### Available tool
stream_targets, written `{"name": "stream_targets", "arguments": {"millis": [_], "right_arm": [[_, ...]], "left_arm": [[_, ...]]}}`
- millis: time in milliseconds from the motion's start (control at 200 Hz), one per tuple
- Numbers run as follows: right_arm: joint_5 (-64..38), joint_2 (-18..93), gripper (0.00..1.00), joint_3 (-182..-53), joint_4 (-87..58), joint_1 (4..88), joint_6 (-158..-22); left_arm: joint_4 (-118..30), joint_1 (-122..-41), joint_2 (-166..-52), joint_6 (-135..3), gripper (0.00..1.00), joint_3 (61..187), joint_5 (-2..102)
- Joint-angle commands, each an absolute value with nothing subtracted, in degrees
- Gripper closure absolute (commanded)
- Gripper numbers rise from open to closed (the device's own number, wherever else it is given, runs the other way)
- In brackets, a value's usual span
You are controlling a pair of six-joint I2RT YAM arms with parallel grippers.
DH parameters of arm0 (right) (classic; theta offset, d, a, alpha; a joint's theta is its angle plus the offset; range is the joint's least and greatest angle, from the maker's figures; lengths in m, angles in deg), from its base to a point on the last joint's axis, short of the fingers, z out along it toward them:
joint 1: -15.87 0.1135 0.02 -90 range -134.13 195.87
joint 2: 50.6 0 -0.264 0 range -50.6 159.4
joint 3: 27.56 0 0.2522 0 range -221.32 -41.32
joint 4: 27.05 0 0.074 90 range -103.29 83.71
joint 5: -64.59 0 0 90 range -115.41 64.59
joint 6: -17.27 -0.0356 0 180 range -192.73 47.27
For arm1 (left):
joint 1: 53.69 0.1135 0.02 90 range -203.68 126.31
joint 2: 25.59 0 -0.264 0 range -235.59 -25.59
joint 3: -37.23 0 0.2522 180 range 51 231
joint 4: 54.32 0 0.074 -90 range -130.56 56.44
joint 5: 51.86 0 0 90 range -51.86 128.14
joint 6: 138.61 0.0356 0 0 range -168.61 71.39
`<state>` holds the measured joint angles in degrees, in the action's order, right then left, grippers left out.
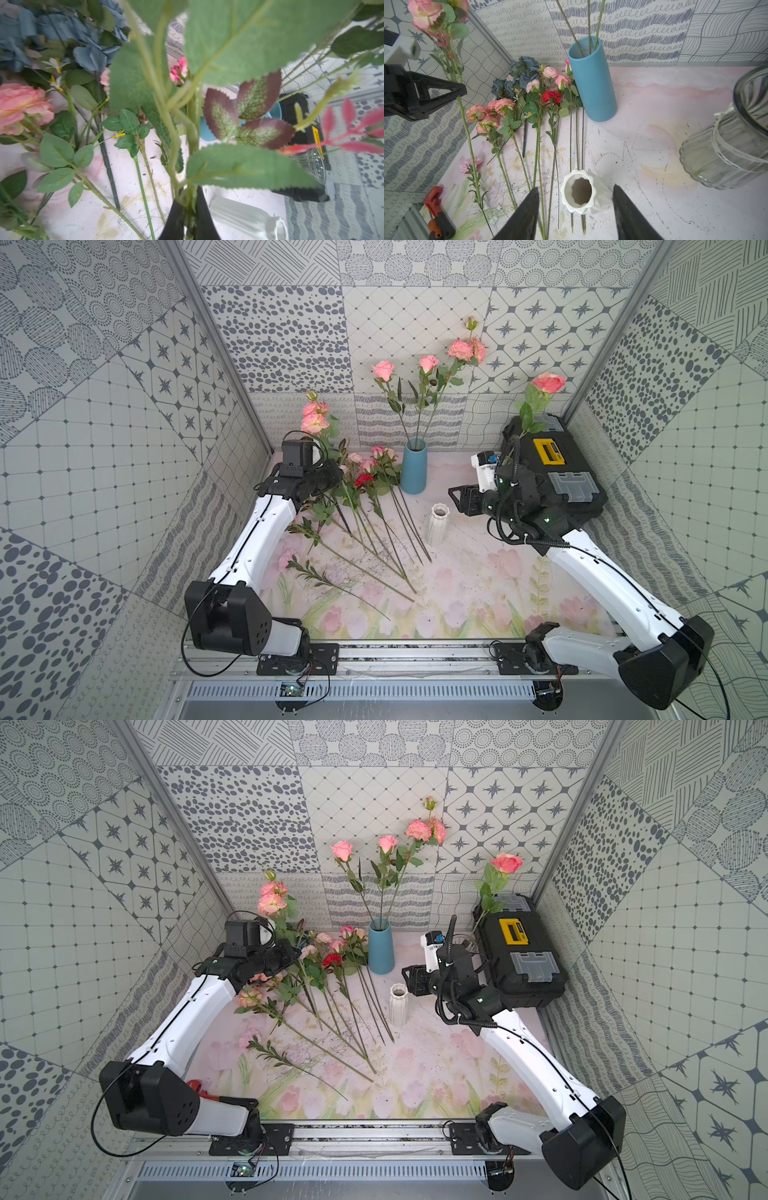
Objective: Place the pink flowers into the vase
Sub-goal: Pick up the flower at the center of the board.
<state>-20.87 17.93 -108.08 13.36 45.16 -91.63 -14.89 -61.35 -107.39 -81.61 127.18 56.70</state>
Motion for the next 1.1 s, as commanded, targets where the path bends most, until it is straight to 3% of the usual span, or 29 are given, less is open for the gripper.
{"name": "stream_targets", "arguments": {"millis": [0,460,1096], "right_arm": [[-20.27,18.76,0.43,-111.11,12.90,45.95,-91.92],[-20.19,27.49,0.43,-119.22,14.02,51.77,-90.17],[-6.90,39.50,0.51,-129.50,4.30,58.13,-94.78]], "left_arm": [[-22.71,-60.99,-106.37,-78.41,1.00,126.01,72.53],[-30.82,-62.44,-104.94,-82.11,1.00,124.46,84.17],[-48.05,-64.22,-105.66,-93.38,1.00,119.73,93.67]]}}
